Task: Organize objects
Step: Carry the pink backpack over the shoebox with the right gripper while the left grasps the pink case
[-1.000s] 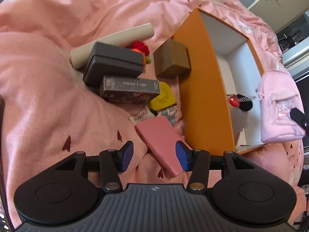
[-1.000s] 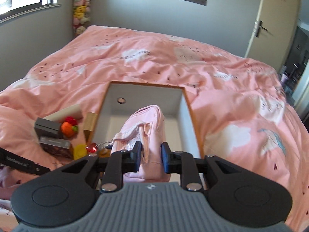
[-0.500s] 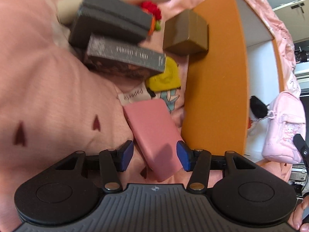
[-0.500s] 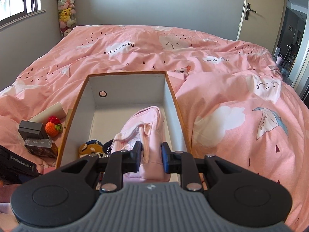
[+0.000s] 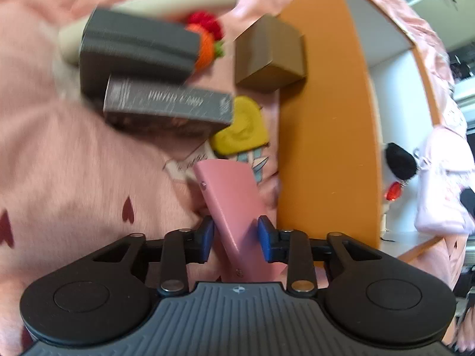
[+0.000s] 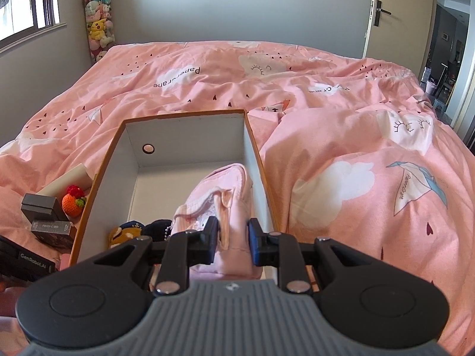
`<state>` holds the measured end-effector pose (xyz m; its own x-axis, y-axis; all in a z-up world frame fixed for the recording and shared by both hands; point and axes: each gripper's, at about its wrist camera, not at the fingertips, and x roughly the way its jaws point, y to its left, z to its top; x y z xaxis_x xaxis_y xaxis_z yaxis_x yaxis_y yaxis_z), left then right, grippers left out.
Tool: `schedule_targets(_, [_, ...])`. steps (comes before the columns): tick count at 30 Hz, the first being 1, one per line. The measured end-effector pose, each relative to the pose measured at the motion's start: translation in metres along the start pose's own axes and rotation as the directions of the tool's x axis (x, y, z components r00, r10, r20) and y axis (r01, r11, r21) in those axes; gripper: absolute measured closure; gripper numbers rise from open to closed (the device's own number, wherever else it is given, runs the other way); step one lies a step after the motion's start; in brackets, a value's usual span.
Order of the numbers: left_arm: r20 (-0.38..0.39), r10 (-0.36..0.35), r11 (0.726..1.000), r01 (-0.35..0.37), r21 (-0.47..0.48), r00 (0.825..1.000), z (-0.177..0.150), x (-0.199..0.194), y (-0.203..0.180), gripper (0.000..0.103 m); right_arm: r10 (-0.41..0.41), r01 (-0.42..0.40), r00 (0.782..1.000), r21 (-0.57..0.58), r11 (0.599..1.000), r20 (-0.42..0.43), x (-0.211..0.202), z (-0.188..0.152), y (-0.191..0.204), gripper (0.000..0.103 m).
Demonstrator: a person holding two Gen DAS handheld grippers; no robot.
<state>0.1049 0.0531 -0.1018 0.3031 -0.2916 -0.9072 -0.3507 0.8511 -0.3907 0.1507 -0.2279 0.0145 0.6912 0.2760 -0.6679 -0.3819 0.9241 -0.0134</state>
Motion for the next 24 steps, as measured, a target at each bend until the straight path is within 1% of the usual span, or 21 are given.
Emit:
schedule_targets(5, [0.076, -0.02, 0.996, 0.013, 0.093, 0.997, -0.006, -0.018, -0.008, 0.078, 0.002, -0.002, 1.0, -0.005, 1.0, 0.018, -0.002, 0.005, -0.002, 0.08])
schedule_targets(7, [0.101, -0.023, 0.992, 0.011, 0.123, 0.995, -0.008, -0.028, -0.01, 0.079, -0.006, 0.006, 1.0, -0.007, 1.0, 0.029, -0.006, 0.007, -0.005, 0.08])
schedule_targets(10, [0.13, -0.039, 0.99, 0.021, 0.138, 0.991, -0.008, -0.044, -0.01, 0.081, -0.015, 0.015, 0.999, -0.003, 1.0, 0.04, -0.009, 0.011, -0.01, 0.08])
schedule_targets(13, [0.165, -0.062, 0.989, 0.038, 0.141, 0.984, 0.003, -0.061, -0.022, 0.083, -0.026, 0.026, 0.998, 0.0, 1.0, 0.052, -0.012, 0.012, -0.013, 0.08])
schedule_targets(15, [0.195, -0.083, 0.988, 0.056, 0.142, 0.977, 0.008, -0.07, -0.025, 0.083, -0.032, 0.032, 0.998, 0.003, 0.999, 0.059, -0.013, 0.013, -0.016, 0.08])
schedule_targets(18, [0.231, -0.142, 0.985, 0.115, 0.129, 0.963, 0.014, -0.087, -0.026, 0.084, -0.035, 0.034, 0.997, 0.01, 0.999, 0.067, -0.014, 0.015, -0.019, 0.08])
schedule_targets(21, [0.273, -0.205, 0.976, 0.174, 0.133, 0.94, 0.024, -0.106, -0.036, 0.084, -0.034, 0.033, 0.997, 0.018, 0.999, 0.073, -0.015, 0.017, -0.02, 0.08])
schedule_targets(24, [0.303, -0.269, 0.959, 0.224, 0.175, 0.914, 0.032, -0.123, -0.053, 0.084, -0.032, 0.031, 0.996, 0.022, 0.999, 0.077, -0.016, 0.017, -0.021, 0.08])
